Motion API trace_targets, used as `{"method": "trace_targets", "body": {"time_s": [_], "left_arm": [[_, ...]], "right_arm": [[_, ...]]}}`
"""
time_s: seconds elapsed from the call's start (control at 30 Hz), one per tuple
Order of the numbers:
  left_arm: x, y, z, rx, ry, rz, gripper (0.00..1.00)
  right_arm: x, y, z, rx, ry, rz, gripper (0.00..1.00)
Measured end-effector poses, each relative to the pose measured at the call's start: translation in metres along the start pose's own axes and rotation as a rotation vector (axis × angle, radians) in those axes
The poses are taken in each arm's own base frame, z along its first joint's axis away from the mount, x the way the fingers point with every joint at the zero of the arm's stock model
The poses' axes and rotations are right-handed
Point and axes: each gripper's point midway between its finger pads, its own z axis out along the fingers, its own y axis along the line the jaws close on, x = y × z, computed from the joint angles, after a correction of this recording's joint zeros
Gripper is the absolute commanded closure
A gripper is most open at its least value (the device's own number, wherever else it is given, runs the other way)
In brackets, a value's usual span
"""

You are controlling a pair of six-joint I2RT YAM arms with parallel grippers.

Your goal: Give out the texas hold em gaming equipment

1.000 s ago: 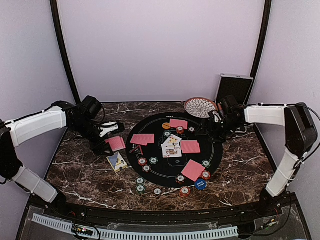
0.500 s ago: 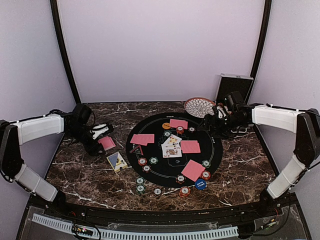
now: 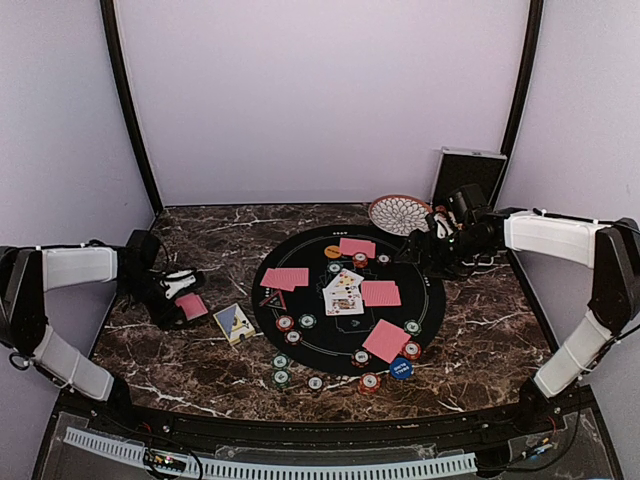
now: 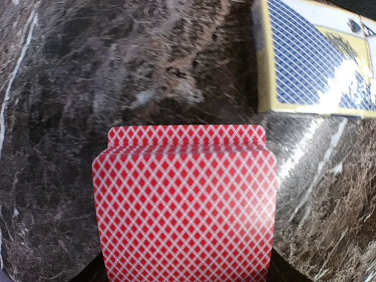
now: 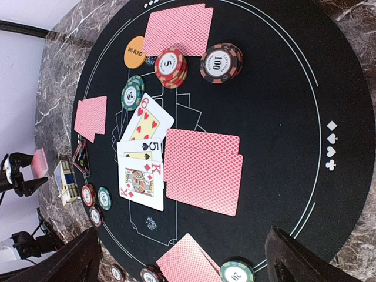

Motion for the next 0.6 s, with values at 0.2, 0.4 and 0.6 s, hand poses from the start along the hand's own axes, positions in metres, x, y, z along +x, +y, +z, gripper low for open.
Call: {"method": "trace_targets", "body": {"time_s": [0.2,0.4,0.6], "left_arm": [[0.019,-0.028,0.002,0.07,0.009,0.09,1.0],[0.023,-0.047,0.0,0.127,-0.009,0.154,1.0],[0.018,-0.062,0.008,0.173,0.001,0.215,1.0]], "right_arm": [[0.0,0.0,0.0,0.001,0.001,0.003,0.01],[0.0,0.0,0.0,0.001,0.001,0.004,0.01],[0.0,0.0,0.0,0.001,0.001,0.008,0.01]]}}
